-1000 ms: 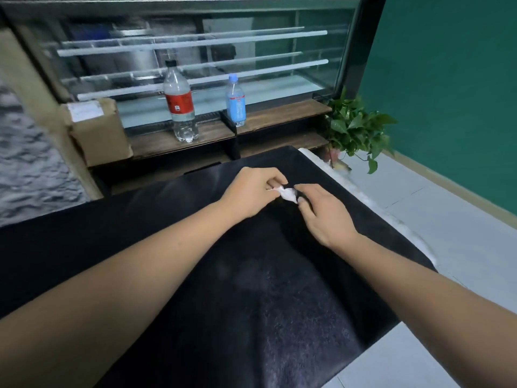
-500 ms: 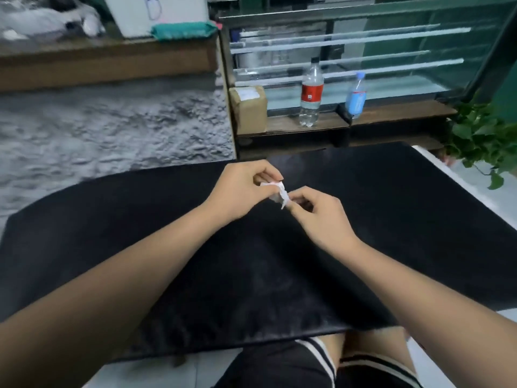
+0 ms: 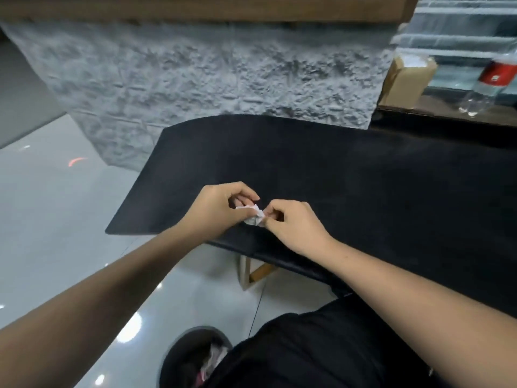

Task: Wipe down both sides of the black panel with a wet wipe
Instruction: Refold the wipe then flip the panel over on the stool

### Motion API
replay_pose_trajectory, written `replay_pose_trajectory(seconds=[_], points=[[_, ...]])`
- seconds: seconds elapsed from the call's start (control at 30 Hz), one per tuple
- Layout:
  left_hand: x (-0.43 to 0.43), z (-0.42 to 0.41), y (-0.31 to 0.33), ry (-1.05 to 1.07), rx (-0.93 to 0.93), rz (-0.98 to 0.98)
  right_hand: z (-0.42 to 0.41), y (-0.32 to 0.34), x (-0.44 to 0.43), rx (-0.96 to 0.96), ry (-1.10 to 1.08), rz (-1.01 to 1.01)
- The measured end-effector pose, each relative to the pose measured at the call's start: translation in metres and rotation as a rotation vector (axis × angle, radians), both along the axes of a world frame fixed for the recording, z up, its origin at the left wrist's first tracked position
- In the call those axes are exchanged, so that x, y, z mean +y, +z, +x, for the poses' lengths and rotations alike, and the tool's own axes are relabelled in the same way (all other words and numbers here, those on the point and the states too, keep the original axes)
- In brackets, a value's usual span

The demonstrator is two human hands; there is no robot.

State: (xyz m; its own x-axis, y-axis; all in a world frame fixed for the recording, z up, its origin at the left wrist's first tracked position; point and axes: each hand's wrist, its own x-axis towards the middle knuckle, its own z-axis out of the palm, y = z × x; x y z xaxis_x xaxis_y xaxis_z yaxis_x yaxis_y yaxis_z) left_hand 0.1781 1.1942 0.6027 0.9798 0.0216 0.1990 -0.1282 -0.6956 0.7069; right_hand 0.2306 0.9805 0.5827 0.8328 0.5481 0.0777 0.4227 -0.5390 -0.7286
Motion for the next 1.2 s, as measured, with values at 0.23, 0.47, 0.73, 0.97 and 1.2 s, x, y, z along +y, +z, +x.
replay_pose_trajectory(seconds=[0.23, 0.47, 0.73, 0.97, 1.2], points=[[0.059, -0.093, -0.049, 0.001, 0.175, 0.062, -0.063, -0.033, 0.062, -0.068, 0.258, -0.233], [0.095, -0.158, -0.088, -0.016, 0.283, 0.009, -0.110, -0.062, 0.098, -0.033, 0.437, -0.354], [0.115, -0.203, -0.116, 0.045, 0.423, -0.001, -0.136, -0.088, 0.124, 0.056, 0.594, -0.459], [0.123, -0.197, -0.114, 0.070, 0.430, 0.069, -0.126, -0.089, 0.115, 0.073, 0.571, -0.456], [0.098, -0.146, -0.099, 0.017, 0.251, 0.125, -0.091, -0.056, 0.073, 0.022, 0.419, -0.323]])
